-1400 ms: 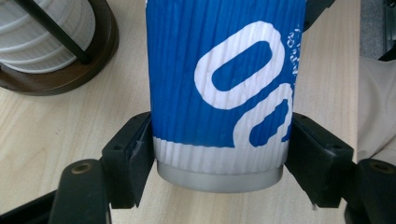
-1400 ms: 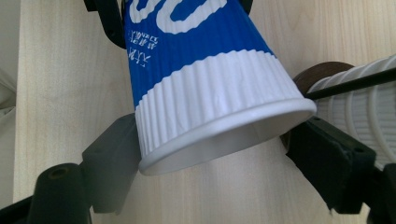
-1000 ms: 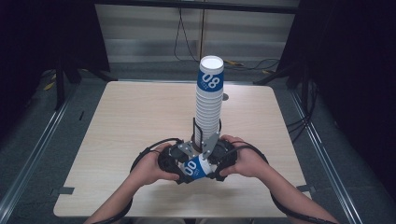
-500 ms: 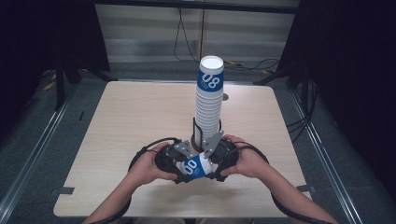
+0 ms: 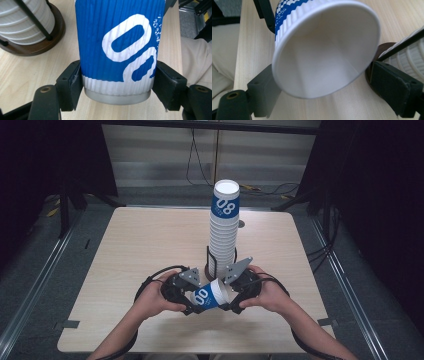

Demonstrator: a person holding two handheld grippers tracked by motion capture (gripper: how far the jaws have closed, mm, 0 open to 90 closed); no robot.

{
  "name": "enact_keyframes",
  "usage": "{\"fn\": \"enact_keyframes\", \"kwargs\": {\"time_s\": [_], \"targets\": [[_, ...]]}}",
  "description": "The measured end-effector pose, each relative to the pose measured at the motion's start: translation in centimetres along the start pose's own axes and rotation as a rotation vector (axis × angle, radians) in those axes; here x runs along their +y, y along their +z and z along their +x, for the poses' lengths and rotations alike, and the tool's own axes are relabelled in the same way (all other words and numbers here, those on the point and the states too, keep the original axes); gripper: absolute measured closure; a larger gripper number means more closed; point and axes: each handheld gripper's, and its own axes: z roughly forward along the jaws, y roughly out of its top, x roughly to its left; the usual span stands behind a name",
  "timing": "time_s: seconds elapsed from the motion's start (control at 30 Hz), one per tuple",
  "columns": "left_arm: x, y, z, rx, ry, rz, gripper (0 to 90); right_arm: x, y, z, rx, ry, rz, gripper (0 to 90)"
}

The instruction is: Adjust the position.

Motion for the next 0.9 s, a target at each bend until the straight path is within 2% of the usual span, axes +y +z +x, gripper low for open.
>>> {"fn": "enact_keyframes", "kwargs": {"time_s": [0.27, 0.33, 0.43, 0.7, 0.77, 0.9], "targets": [[-1.0, -0.3, 0.4, -0.013, -0.037, -0.071, 30.4, -1.8, -0.6, -0.2, 0.013, 0.102, -0.148, 11.9], [-1.2, -0.2, 0.5, -0.014, -0.036, -0.086, 30.4, -1.9, -0.6, -0.1, 0.021, 0.110, -0.178, 11.9], [-1.3, -0.1, 0.6, -0.019, -0.043, -0.084, 30.3, -1.9, -0.6, 0.0, 0.025, 0.109, -0.211, 12.0], [-1.4, 0.3, 0.4, -0.044, -0.027, -0.110, 30.3, -1.4, -0.5, 0.0, 0.024, 0.098, -0.232, 11.3], [-1.5, 0.3, 0.3, -0.049, -0.031, -0.121, 30.3, -1.2, -0.4, 0.0, 0.030, 0.090, -0.223, 11.0], [-1.5, 0.2, 0.3, -0.050, -0.005, -0.113, 30.3, -0.8, 0.0, -0.1, 0.051, 0.065, -0.206, 10.4]]}}
